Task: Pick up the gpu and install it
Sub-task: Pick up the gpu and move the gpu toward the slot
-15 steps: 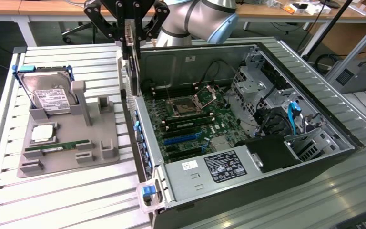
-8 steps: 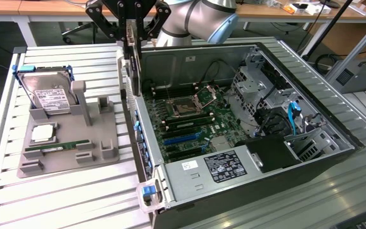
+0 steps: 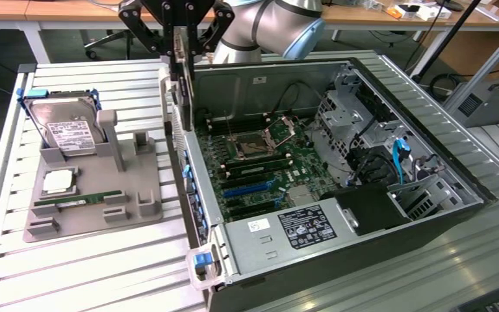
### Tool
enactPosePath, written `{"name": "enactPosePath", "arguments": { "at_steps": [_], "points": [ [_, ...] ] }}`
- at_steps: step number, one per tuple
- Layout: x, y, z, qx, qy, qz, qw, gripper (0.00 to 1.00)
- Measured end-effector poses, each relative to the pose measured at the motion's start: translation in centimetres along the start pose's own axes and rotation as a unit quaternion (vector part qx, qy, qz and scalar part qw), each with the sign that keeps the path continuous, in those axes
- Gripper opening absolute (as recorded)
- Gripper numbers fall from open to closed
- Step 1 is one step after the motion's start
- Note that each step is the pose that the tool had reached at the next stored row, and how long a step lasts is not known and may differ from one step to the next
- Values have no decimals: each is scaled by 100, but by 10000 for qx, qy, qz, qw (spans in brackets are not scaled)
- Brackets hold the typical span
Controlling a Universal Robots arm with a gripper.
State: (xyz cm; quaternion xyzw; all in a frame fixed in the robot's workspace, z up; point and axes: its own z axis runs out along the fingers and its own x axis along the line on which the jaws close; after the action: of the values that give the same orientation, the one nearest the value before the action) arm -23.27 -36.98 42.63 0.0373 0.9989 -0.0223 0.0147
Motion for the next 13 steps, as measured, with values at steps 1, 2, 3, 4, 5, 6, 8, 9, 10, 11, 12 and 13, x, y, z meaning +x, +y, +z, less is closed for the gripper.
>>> {"name": "enactPosePath", "arguments": {
  "at_steps": [1, 2, 3, 4, 5, 6, 8, 9, 10, 11, 12, 13],
  "points": [
    [-3, 0, 0, 0, 0, 0, 10000, 27],
    [-7, 0, 0, 0, 0, 0, 10000, 27],
    [-10, 0, 0, 0, 0, 0, 10000, 27],
    [-13, 0, 0, 0, 0, 0, 10000, 27],
    [-15, 0, 0, 0, 0, 0, 10000, 27],
    [-19, 0, 1, 0, 0, 0, 10000, 27],
    [-24, 0, 0, 0, 0, 0, 10000, 27],
    [-25, -1, 1, 0, 0, 0, 10000, 27],
    [-27, -1, 1, 0, 0, 0, 10000, 27],
    [-29, -1, 1, 0, 0, 0, 10000, 27],
    [-31, -1, 1, 0, 0, 0, 10000, 27],
    [-34, -1, 1, 0, 0, 0, 10000, 27]
  ]
}}
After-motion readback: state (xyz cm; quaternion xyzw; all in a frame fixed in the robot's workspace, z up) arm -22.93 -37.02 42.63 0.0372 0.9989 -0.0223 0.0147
